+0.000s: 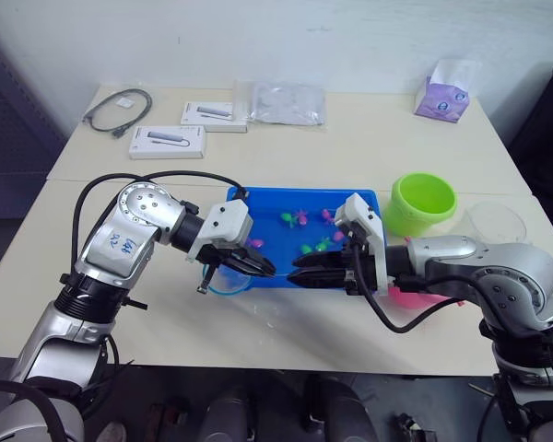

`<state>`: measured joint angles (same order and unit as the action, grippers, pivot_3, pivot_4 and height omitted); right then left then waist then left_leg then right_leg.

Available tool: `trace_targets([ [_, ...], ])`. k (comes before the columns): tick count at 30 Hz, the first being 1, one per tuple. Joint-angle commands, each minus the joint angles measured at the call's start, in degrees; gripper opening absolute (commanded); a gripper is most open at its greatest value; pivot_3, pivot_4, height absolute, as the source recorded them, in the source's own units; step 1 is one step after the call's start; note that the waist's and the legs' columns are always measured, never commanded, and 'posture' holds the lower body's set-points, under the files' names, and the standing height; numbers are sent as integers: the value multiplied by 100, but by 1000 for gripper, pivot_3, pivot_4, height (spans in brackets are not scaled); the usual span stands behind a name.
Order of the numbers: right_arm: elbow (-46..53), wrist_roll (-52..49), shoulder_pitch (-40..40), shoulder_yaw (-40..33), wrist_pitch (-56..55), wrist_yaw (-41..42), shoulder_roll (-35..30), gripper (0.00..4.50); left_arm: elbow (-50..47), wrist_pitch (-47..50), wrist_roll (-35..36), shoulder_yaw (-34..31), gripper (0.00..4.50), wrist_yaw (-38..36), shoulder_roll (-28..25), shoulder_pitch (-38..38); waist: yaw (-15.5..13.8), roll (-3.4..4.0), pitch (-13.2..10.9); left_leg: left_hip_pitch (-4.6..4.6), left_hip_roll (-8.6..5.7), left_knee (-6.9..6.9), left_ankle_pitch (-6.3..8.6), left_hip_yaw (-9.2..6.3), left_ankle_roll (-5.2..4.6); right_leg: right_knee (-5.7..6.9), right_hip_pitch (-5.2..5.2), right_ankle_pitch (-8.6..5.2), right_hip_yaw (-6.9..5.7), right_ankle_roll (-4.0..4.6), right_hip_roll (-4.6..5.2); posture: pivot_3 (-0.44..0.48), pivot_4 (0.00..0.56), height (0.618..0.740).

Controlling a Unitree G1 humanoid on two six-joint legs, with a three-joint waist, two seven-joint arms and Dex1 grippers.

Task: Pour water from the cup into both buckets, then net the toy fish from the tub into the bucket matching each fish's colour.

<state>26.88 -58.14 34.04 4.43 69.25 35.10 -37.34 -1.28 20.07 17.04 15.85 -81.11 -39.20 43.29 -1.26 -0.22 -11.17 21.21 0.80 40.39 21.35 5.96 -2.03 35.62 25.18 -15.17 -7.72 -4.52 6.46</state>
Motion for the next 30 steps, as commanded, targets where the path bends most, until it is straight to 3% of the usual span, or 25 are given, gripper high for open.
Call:
trace_targets([
  [1, 190, -79, -59, -151, -42, -9, 22, 64, -96, 16, 33, -112, 0, 30, -15, 15, 0, 0, 0, 0, 0, 0, 0, 0, 0, 0, 0, 0, 0, 0, 0, 0, 150, 740],
  [3, 216, -46, -84, -131, -96, 52, -10, 64, -104, 91, 136, -189, 0, 100, 47, 1, 0, 0, 0, 0, 0, 0, 0, 0, 0, 0, 0, 0, 0, 0, 0, 0, 150, 740],
  [4, 231, -9, -95, -120, -151, 85, -27, 18, -100, 184, 248, -304, 330, 233, 145, 6, -4, 0, 0, 0, -1, 0, 0, 0, 0, 0, 0, 0, 0, 0, 0, 0, 150, 740],
  [8, 333, 123, -192, -143, -409, 268, -94, 0, -56, 247, 631, -780, 1914, 448, 381, 79, -4, 0, 0, 4, -2, 8, 0, -4, -1, 1, -1, 1, 1, -2, 2, 0, 150, 740],
  [13, 671, 67, -752, -751, -713, 453, -506, 0, 880, -71, 1000, -1925, 4385, 808, 260, 471, -9, 0, 0, 6, -1, 13, -1, -11, -1, 3, -2, 1, -1, -2, 1, 0, 150, 740],
  [19, 965, -216, -1423, -1553, -660, 104, -749, 0, 1738, -624, 818, -2362, 4486, 890, -100, 498, -2, -2, 1, -3, -2, 13, 0, -3, -1, 4, -5, 2, -8, -4, 0, 0, 150, 740],
  [21, 1061, -354, -1999, -2365, -405, -527, -786, 0, 1785, -780, 805, -2457, 4486, 633, -323, -114, -11, -1, 1, 0, -2, 16, 0, -4, -1, 4, -6, 5, -6, -8, -1, 0, 150, 740],
  [25, 1175, -316, -2584, -3103, -63, -1330, -987, 0, 1171, -626, 953, -2374, 4486, 651, -281, -1065, -8, -2, 1, -4, -7, 4, 1, 0, -1, -3, -9, 5, -4, -8, 4, 0, 150, 740],
  [30, 1032, -598, -2443, -3267, 417, -1869, -1277, 0, 665, -527, 966, -2200, 4486, 871, 14, -1600, -14, -3, 1, -7, -1, 38, -2, -31, -6, -7, -42, 15, 20, -10, 6, 0, 150, 740],
])
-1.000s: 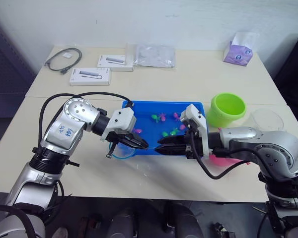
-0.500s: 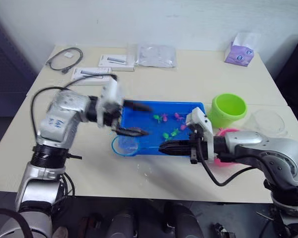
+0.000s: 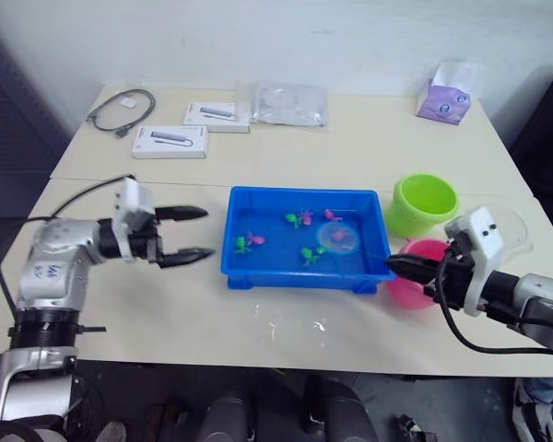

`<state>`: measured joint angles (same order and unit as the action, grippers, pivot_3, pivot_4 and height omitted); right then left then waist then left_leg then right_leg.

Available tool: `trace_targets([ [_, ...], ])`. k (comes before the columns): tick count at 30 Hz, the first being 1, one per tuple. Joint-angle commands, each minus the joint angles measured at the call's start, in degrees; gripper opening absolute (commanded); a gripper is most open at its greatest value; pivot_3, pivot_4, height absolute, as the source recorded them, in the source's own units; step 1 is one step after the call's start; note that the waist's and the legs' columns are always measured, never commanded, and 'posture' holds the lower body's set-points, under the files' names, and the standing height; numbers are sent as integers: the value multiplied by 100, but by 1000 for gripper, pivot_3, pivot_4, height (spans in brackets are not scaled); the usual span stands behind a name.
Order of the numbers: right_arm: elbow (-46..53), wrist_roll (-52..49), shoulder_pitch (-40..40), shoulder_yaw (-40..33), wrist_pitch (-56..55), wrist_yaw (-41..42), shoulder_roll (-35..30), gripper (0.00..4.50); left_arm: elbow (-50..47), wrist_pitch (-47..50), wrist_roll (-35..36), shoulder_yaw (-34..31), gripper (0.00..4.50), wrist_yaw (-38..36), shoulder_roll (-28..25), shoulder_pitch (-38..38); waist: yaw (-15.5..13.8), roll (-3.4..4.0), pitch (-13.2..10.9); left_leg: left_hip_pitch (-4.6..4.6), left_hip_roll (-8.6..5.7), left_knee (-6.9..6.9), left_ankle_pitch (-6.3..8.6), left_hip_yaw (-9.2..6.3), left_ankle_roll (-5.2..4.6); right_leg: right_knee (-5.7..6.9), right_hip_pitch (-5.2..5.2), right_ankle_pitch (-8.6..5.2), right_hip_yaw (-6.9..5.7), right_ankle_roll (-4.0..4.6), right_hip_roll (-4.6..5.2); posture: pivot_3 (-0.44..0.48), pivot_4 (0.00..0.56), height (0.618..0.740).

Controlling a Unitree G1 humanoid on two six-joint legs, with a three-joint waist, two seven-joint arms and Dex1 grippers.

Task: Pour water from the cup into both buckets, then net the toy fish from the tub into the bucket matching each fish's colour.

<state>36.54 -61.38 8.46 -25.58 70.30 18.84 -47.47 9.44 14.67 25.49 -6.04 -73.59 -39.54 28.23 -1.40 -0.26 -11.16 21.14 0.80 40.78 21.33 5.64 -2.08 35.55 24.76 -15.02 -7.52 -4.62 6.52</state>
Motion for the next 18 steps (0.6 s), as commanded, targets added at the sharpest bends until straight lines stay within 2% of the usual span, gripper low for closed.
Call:
trace_targets([
  [1, 20, -341, 156, -266, 479, -321, -367, 0, -474, 22, 111, 18, 4486, 158, 96, -151, 8, 2, 0, 0, 0, 6, 0, -6, 0, 0, -3, 1, 0, 2, 4, 0, 150, 740],
  [12, -1117, -1156, 1774, 435, 1834, -1260, -421, 0, -867, 54, 138, 146, 4486, 421, 384, -330, 56, 2, 0, 1, 10, 8, 1, -9, 2, -1, -7, 6, -2, 12, 13, 0, 150, 740],
  [18, -1600, -1219, 2364, 1322, 2220, -1398, -895, 0, -1180, 87, 196, 137, 4486, 589, 458, -601, 23, 2, 0, 7, 8, 13, 1, -12, 1, -4, -7, 7, -6, 11, 15, 0, 150, 740],
])
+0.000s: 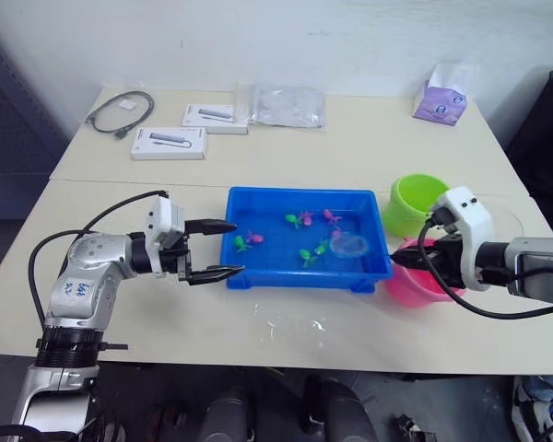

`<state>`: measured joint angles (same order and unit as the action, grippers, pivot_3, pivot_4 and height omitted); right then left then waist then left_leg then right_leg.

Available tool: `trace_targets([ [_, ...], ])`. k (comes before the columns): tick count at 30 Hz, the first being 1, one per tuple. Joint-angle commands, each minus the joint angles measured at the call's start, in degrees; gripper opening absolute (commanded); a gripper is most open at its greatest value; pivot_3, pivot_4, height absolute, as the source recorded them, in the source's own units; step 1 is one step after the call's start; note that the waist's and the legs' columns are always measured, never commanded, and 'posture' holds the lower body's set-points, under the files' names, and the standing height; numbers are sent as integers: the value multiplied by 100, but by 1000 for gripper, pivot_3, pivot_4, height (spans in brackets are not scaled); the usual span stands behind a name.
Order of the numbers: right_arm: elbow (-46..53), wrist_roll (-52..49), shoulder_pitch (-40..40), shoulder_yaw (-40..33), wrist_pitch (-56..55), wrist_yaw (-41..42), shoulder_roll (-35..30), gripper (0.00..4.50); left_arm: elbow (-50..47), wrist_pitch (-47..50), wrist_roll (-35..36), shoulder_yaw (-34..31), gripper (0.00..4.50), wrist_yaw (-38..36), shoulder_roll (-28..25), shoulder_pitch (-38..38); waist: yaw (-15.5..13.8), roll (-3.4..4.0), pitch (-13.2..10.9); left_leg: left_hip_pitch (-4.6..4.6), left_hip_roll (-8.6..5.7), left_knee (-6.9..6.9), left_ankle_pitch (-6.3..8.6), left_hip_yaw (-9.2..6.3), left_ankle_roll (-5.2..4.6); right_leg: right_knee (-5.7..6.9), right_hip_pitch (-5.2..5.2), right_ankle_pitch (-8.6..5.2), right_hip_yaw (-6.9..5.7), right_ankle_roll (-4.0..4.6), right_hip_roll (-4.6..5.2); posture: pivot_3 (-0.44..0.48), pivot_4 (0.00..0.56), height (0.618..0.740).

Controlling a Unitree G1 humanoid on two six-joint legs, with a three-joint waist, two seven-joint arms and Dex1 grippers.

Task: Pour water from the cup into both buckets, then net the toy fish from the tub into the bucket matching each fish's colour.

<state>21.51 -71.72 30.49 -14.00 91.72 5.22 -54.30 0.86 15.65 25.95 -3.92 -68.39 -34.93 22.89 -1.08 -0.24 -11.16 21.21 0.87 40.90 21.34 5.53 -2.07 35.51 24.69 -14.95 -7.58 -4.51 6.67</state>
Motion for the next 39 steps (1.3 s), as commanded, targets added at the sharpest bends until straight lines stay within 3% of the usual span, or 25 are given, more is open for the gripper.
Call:
trace_targets([
  [1, -145, -208, 212, 263, 78, -45, -258, 0, -379, 0, 158, -75, 4486, 97, 6, -113, -9, 0, 0, 0, 0, -1, 0, 0, 0, -1, 0, 0, -1, 0, 0, 0, 150, 740],
  [8, -443, 11, 695, 1008, 78, -145, -333, 0, -537, -27, 215, -134, 4486, 205, -22, -354, -2, 0, 0, -1, 2, 0, 0, 1, 0, -2, 0, 0, 0, 0, 3, 0, 150, 740],
  [18, -444, 1206, 738, 883, -290, -215, 710, 0, -437, -56, 212, -132, 4486, 216, -47, -323, -10, 1, -1, 4, 3, -2, 1, 3, 1, -3, 5, 1, -4, 1, -3, 0, 150, 740],
  [33, 384, 1984, -186, 644, -1735, 1181, 606, 0, -144, -213, 173, -142, 4486, 109, -72, -222, -8, 1, -1, 3, 2, -3, 1, 2, 0, -5, 3, 1, -4, -1, -5, 0, 150, 740],
  [39, 757, 2204, -940, 247, -2479, 1795, 421, 0, 61, -307, 157, -122, 4486, -27, -105, -134, -23, 1, -1, 4, 0, -3, 4, 1, -4, -9, 2, 2, -7, -2, -7, 0, 150, 740],
])
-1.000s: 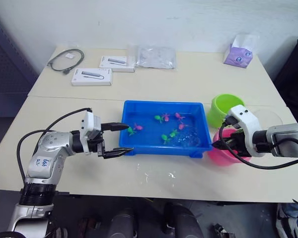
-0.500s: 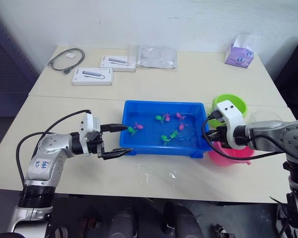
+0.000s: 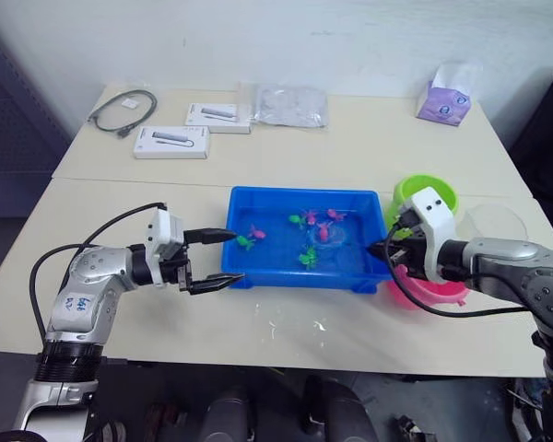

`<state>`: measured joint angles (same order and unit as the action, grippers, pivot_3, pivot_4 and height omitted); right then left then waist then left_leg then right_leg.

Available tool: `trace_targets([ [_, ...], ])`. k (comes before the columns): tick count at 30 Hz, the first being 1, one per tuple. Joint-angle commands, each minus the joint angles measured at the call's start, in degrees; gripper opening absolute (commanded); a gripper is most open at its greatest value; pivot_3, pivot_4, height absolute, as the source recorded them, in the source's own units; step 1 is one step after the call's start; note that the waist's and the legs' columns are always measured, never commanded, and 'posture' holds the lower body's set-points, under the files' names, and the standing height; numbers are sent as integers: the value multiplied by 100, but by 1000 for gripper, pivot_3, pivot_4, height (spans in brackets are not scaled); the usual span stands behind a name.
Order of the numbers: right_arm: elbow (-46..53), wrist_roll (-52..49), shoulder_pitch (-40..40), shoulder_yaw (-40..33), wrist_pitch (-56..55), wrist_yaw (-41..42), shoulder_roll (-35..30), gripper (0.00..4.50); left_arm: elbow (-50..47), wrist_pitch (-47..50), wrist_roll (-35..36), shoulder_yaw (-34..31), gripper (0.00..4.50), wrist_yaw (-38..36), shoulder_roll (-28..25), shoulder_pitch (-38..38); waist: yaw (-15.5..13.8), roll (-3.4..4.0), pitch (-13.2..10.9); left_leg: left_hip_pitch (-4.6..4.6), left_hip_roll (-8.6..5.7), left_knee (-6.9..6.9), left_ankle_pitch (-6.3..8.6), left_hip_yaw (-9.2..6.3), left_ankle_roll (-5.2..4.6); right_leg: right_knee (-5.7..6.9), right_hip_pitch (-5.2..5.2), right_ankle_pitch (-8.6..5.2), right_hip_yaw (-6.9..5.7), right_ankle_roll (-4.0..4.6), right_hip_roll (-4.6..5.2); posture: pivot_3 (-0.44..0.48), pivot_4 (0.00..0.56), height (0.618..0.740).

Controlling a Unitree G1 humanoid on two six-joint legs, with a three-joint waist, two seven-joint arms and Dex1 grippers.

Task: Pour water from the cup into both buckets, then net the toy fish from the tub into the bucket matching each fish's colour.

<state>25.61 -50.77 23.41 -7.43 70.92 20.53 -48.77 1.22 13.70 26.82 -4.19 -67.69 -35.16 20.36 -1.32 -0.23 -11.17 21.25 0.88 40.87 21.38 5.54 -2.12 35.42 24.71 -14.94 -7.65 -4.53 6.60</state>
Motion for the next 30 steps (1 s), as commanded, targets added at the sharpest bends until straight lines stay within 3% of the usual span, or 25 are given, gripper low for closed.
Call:
trace_targets([
  [1, 446, 109, -425, -561, -540, 371, -142, 0, 62, -126, 71, -88, 4486, -138, -87, 138, -8, 0, 0, -1, 0, 0, 0, 0, -1, -1, -2, 1, 0, -1, 1, 0, 150, 740],
  [7, 1265, 251, -1734, -1643, -1478, 774, 32, 0, 208, -144, 148, 12, 4486, -356, 13, 352, -7, 0, 0, -2, -1, -1, 1, -2, -1, -4, -5, 1, -3, -2, -2, 0, 150, 740],
  [14, 2175, 430, -3855, -3411, -2851, 1245, 1086, 0, 506, 127, 296, 321, 4486, -605, 474, 1063, -70, 0, 0, -7, -7, 2, 1, -7, -3, -9, -19, 7, -3, -12, -9, 0, 150, 740],
  [17, 2279, 789, -4676, -3808, -3617, 1519, 1534, 0, 724, 135, 243, 451, 4486, -762, 601, 1311, -63, 0, 0, -8, -8, -1, 2, -10, -3, -16, -23, 8, -2, -14, -18, 0, 150, 740],
  [22, 2016, 1730, -5767, -4104, -5067, 1864, 2308, 0, 1096, 42, 145, 640, 4486, -995, 776, 1610, 8, 0, 0, -20, -8, -1, 3, 1, -8, -14, -24, 11, 11, -20, -21, 0, 150, 740],
  [30, 912, 3510, -6011, -3787, -7234, 1773, 2508, 0, 1205, -26, 71, 747, 4486, -1040, 950, 1718, 12, 1, 0, -29, -7, 0, 4, 15, -7, -28, -20, 10, 31, -18, -19, 0, 150, 740],
])
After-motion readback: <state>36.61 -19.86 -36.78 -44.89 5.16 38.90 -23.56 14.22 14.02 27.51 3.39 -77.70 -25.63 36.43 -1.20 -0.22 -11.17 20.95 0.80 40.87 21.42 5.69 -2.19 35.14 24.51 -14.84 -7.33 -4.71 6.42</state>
